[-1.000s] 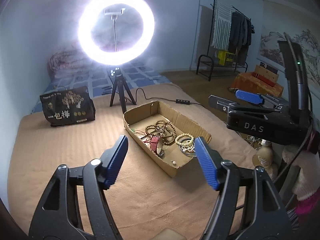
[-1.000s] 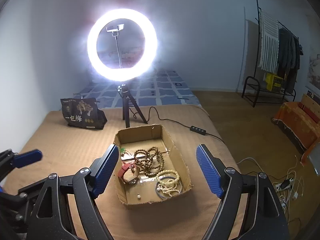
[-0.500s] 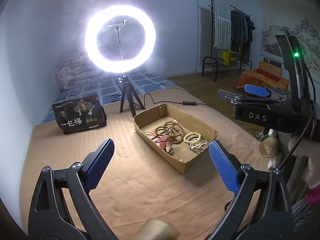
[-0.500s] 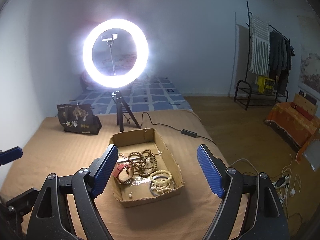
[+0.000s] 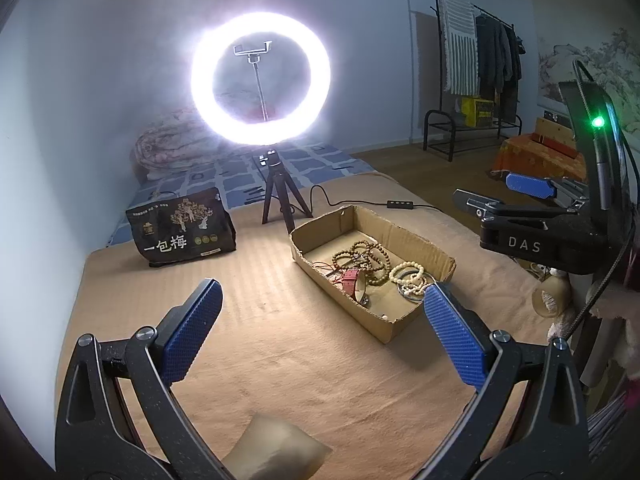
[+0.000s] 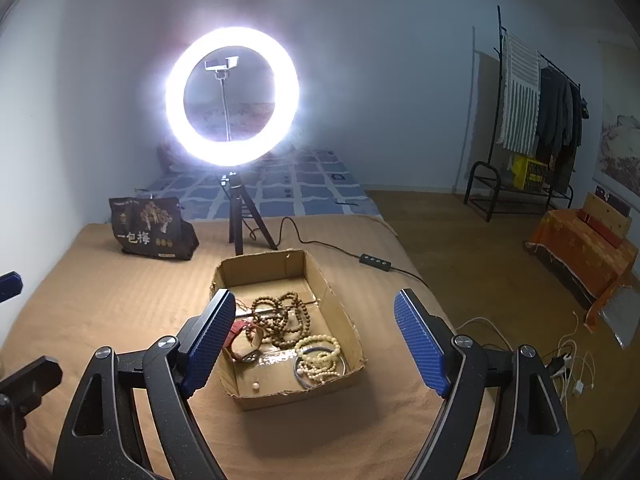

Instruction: Organize jewelry

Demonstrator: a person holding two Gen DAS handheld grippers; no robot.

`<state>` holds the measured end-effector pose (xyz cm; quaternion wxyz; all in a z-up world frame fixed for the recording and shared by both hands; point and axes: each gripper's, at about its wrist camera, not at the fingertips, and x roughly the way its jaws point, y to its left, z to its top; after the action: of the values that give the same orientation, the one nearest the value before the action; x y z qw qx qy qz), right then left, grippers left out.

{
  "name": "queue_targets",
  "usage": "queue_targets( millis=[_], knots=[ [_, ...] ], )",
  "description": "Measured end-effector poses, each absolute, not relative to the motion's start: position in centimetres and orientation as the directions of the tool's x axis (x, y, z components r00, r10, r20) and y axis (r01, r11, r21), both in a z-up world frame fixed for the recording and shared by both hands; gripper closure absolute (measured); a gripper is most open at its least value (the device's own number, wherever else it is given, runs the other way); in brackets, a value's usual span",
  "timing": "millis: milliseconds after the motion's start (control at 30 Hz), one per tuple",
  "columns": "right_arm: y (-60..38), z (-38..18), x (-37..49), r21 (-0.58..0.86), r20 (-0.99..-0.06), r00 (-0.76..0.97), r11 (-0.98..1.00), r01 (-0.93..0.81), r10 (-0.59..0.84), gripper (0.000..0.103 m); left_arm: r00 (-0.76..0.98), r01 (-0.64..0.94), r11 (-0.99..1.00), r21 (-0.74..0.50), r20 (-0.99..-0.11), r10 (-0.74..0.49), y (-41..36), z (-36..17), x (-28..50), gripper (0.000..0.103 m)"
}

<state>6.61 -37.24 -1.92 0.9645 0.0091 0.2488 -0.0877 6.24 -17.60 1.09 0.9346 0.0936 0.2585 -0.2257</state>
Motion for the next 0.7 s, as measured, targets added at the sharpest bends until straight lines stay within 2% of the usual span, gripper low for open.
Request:
queue_targets(
  millis=[700],
  knots=[
    [-37.15, -1.97, 6.56, -0.032, -0.496, 0.853, 0.985, 0.171, -0.164, 0.021, 0.769, 0.466, 0.883, 0.058, -0.520, -0.371, -17.37, 1.28, 6.01, 0.000]
  ],
)
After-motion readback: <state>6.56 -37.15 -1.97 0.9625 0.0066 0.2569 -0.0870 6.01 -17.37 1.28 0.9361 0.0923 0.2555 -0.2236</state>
